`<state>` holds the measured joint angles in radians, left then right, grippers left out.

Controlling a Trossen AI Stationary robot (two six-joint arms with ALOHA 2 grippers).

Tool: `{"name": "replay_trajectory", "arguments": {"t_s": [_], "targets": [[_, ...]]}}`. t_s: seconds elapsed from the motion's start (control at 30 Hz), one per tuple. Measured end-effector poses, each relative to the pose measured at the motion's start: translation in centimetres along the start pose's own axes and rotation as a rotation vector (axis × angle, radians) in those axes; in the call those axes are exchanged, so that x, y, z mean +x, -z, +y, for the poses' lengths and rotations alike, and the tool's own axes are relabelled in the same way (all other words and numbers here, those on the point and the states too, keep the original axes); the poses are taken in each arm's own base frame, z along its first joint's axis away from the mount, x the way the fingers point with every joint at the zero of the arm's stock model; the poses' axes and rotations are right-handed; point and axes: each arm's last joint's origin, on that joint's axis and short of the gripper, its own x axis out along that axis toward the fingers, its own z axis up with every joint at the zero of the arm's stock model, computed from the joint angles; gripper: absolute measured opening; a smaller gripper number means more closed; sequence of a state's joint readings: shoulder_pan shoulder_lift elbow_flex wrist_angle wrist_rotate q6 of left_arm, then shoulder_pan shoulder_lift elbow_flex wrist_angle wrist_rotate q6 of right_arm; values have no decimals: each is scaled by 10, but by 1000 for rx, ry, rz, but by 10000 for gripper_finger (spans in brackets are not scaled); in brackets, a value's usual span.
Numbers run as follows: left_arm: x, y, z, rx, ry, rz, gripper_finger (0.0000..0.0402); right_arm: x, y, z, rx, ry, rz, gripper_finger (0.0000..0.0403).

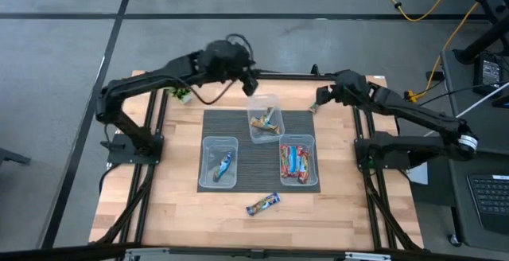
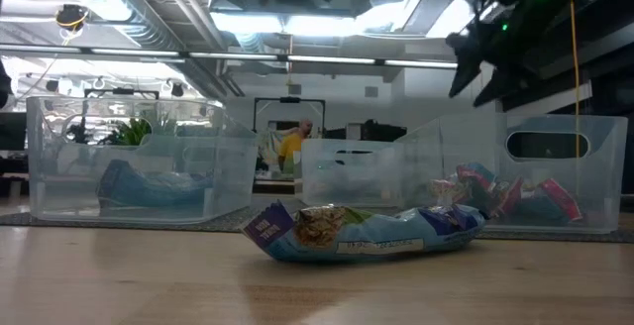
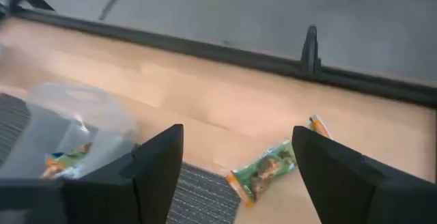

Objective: Pick and place Granola Bars by type
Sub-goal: Put the yellow granola bar into the top transparent bin

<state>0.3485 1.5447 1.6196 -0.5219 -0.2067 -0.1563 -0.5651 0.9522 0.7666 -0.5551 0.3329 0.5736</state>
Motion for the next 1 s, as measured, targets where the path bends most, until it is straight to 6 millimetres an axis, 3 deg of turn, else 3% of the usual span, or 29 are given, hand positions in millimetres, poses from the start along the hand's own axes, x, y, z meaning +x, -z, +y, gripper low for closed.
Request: {"name": "replay_trajectory", "arguments": {"t_s": [0.2, 0.53, 0.8, 1.0], "targets": [[-28, -11, 6, 21, -62, -80, 182, 37, -4, -14, 64, 43, 133, 275], [-30, -11, 6, 94, -59, -75, 182, 95, 7, -22, 111, -5, 364, 291], [-30, -9, 7, 164, -61, -51, 182, 112, 19, -32, 222, 100, 479, 344], [-30, -9, 7, 222, -59, -45, 182, 118, 20, -35, 288, 169, 460, 344]]}}
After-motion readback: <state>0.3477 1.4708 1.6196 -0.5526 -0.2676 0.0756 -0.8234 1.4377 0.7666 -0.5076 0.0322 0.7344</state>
